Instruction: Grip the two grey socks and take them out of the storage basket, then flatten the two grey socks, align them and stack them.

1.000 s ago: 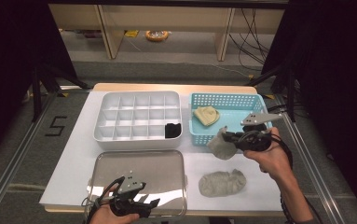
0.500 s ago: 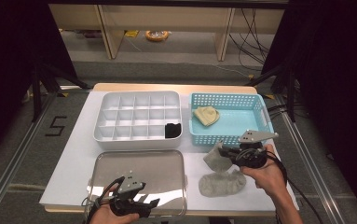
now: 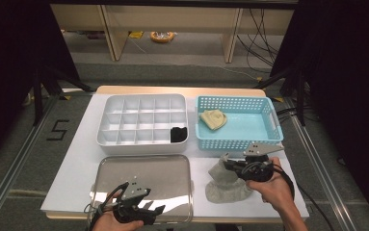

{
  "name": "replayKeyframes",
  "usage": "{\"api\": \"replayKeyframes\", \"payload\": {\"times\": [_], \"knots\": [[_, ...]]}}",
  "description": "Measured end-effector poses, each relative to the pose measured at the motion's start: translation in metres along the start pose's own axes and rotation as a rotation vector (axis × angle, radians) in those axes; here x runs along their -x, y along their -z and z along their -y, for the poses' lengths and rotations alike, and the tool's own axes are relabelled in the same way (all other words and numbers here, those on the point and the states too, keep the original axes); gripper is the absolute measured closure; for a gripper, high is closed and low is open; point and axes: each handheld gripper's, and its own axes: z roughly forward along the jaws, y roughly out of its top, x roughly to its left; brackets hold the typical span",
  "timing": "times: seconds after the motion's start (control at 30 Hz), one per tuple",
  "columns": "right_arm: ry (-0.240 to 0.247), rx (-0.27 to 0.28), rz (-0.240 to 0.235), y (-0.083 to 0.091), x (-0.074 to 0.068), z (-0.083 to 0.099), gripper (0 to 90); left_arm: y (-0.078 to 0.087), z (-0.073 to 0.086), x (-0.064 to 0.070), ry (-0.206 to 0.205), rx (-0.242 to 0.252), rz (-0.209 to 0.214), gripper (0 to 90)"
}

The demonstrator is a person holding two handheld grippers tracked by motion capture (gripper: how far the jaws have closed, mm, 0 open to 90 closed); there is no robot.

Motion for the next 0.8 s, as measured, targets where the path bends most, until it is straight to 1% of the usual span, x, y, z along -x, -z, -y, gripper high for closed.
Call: {"api": "replayKeyframes", "payload": {"times": [0.03, 0.07, 0.1, 0.13, 0.17, 0.2, 0.23, 0.27, 0.3, 0.4, 0.43, 0.47, 0.5, 0.53, 0.57, 0.6, 0.7, 0.73, 0.77, 0.8], "knots": [[0.018, 0.008, -0.003, -0.001, 0.000, 0.000, 87.7, 0.000, 0.000, 0.001, 0.006, 0.002, -0.001, 26.4], [0.000, 0.000, -0.012, -0.001, -0.003, 0.000, 87.6, -0.001, 0.001, 0.000, 0.005, 0.001, 0.003, 26.4], [0.022, 0.011, -0.015, -0.002, -0.003, 0.000, 87.5, -0.001, 0.001, 0.001, 0.009, -0.001, 0.003, 26.4], [0.013, 0.013, -0.006, -0.002, -0.005, 0.001, 87.6, -0.001, 0.001, 0.000, -0.005, -0.016, -0.004, 26.4], [0.026, 0.016, -0.012, -0.002, -0.005, 0.000, 87.4, -0.001, 0.001, 0.000, -0.005, -0.016, -0.004, 26.4], [0.023, 0.013, -0.019, -0.003, -0.007, 0.000, 87.3, -0.002, 0.002, 0.001, -0.001, -0.010, 0.007, 26.4], [0.013, 0.015, -0.016, -0.004, -0.009, 0.000, 87.3, -0.002, 0.002, 0.001, -0.004, -0.011, 0.005, 26.4], [0.027, 0.005, -0.022, -0.004, -0.009, 0.000, 87.2, -0.002, 0.002, 0.001, -0.006, -0.012, 0.006, 26.4], [0.033, 0.007, -0.022, -0.006, -0.010, 0.000, 87.2, -0.002, 0.002, 0.001, -0.005, -0.014, 0.006, 26.4], [0.022, -0.003, -0.036, -0.008, -0.013, 0.000, 87.2, -0.002, 0.002, 0.001, -0.007, -0.017, 0.006, 26.4], [0.025, -0.005, -0.038, -0.009, -0.013, 0.000, 87.2, -0.002, 0.002, 0.001, -0.009, -0.017, 0.007, 26.4], [0.043, 0.000, -0.034, -0.011, -0.012, 0.000, 87.2, -0.002, 0.002, 0.001, -0.010, -0.018, 0.007, 26.4], [0.031, -0.006, -0.040, -0.011, -0.014, 0.000, 87.2, -0.002, 0.002, 0.001, -0.010, -0.018, 0.007, 26.4], [0.031, -0.006, -0.040, -0.011, -0.014, 0.000, 87.2, -0.003, 0.002, 0.001, -0.002, -0.017, 0.007, 26.4], [0.041, -0.003, -0.037, -0.012, -0.014, -0.001, 87.2, -0.003, 0.002, 0.001, -0.005, -0.018, 0.007, 26.4], [0.047, -0.002, -0.040, -0.014, -0.015, -0.002, 87.2, -0.003, 0.002, 0.002, 0.005, -0.012, 0.007, 26.4], [0.044, -0.009, -0.044, -0.018, -0.017, -0.002, 87.2, -0.004, 0.003, 0.002, 0.011, -0.011, 0.008, 26.4], [0.039, -0.022, -0.048, -0.021, -0.018, 0.000, 87.1, -0.004, 0.003, 0.002, 0.006, -0.011, 0.005, 26.4], [0.056, -0.020, -0.056, -0.023, -0.016, 0.000, 87.1, -0.004, 0.003, 0.002, 0.006, -0.011, 0.005, 26.4], [0.012, -0.040, -0.052, -0.022, -0.018, 0.002, 87.1, -0.004, 0.003, 0.002, -0.002, -0.019, 0.008, 26.4]]}}
